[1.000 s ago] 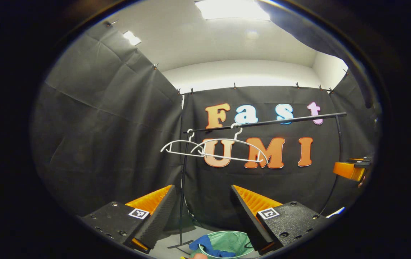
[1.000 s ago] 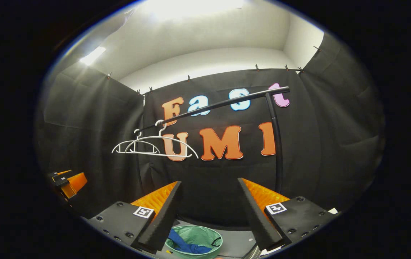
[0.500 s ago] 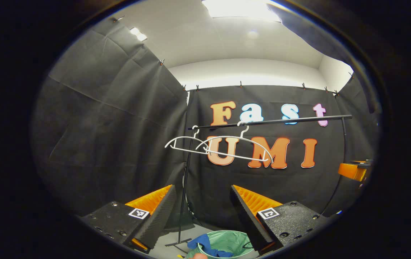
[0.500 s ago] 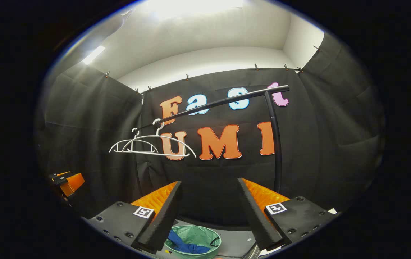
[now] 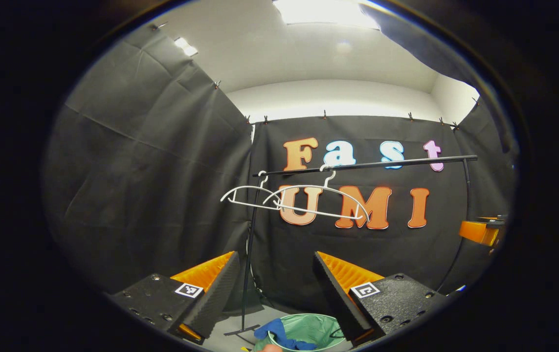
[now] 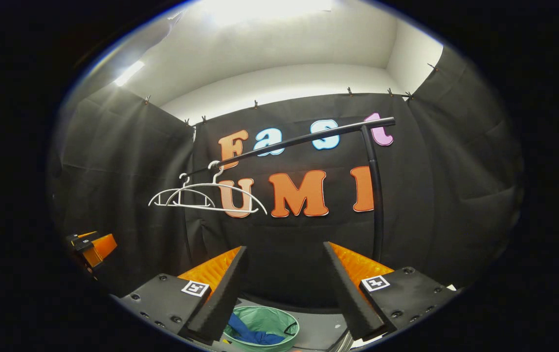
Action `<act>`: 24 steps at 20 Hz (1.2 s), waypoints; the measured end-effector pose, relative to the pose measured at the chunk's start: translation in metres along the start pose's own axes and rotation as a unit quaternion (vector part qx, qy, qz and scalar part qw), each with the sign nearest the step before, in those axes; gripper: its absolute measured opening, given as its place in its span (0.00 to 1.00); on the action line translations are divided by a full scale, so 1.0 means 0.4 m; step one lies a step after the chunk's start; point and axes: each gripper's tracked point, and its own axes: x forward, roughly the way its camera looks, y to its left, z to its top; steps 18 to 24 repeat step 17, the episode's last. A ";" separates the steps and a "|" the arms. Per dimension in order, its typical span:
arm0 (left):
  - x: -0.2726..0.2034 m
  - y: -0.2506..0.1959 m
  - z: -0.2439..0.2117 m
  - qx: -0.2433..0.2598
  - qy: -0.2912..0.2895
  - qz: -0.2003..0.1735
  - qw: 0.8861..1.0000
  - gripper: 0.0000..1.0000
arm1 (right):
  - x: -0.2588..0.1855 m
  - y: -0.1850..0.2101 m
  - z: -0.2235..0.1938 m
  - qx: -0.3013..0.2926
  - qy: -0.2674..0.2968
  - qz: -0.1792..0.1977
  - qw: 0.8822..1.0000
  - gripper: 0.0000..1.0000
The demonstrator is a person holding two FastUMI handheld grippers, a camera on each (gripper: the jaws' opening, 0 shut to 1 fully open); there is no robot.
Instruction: Grasp the clothes on the hanger with both hands and then place them into the laundry hamper below.
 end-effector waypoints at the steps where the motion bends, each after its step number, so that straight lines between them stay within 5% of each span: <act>1: -0.003 0.003 0.001 -0.001 -0.001 0.000 1.000 0.92 | -0.002 0.005 0.000 0.000 -0.001 0.001 1.000 1.00; 8: -0.017 0.019 0.015 -0.006 -0.003 0.005 1.000 0.91 | -0.016 0.028 0.009 0.000 -0.007 0.006 1.000 0.93; 24: -0.043 0.044 0.021 -0.021 0.001 0.004 1.000 0.95 | -0.038 0.075 0.015 -0.002 -0.011 0.023 1.000 0.98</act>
